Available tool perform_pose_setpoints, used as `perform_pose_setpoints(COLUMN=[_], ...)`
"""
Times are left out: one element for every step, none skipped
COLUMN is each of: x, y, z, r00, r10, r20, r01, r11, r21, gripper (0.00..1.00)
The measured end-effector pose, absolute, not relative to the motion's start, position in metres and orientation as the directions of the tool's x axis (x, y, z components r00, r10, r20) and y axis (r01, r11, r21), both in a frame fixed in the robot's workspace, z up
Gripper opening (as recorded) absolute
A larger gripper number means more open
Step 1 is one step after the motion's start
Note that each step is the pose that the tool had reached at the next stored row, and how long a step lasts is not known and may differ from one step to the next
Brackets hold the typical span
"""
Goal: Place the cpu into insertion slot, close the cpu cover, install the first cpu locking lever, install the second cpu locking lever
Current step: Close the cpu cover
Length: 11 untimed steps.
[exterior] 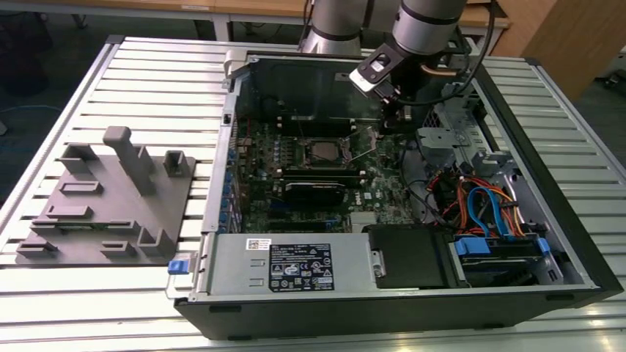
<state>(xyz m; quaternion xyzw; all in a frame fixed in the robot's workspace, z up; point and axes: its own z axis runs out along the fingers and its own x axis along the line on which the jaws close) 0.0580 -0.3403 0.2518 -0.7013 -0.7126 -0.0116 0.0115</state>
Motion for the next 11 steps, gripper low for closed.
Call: perform_pose_setpoints(x=[0.0583, 0.0585, 0.0585, 0.0586, 0.0586, 0.0587, 0.0587, 0.0587, 0.0588, 0.0588, 0.0588], y=[-0.3402, -0.3401, -0.34, -0.3399, -0.3399, -0.3399, -0.3399, -0.3399, -0.3399, -0.3399, -0.3399], z=[0.2513, 0.2508, 0.2503, 0.2496, 0.2488, 0.248, 0.2471, 0.2464, 0.2457, 0.245, 0.2446], r00=[-0.017, -0.018, -0.019, -0.02, -0.021, -0.022, -0.022, -0.023, -0.024, -0.025, -0.026], r10=[0.999, 0.999, 0.999, 0.999, 0.999, 0.999, 0.999, 0.999, 0.999, 0.999, 0.999], r20=[0.033, 0.033, 0.033, 0.033, 0.033, 0.033, 0.033, 0.033, 0.033, 0.033, 0.033], r01=[1.0, 1.0, 1.0, 1.0, 1.0, 1.0, 1.0, 1.0, 1.0, 1.0, 1.0], r11=[0.017, 0.018, 0.019, 0.02, 0.021, 0.022, 0.023, 0.023, 0.024, 0.025, 0.027], r21=[0.0, -0.001, -0.002, -0.003, -0.003, -0.004, -0.004, -0.005, -0.005, -0.006, -0.006], gripper=[0.1, 0.1, 0.1, 0.1, 0.1, 0.1, 0.1, 0.1, 0.1, 0.1, 0.1])
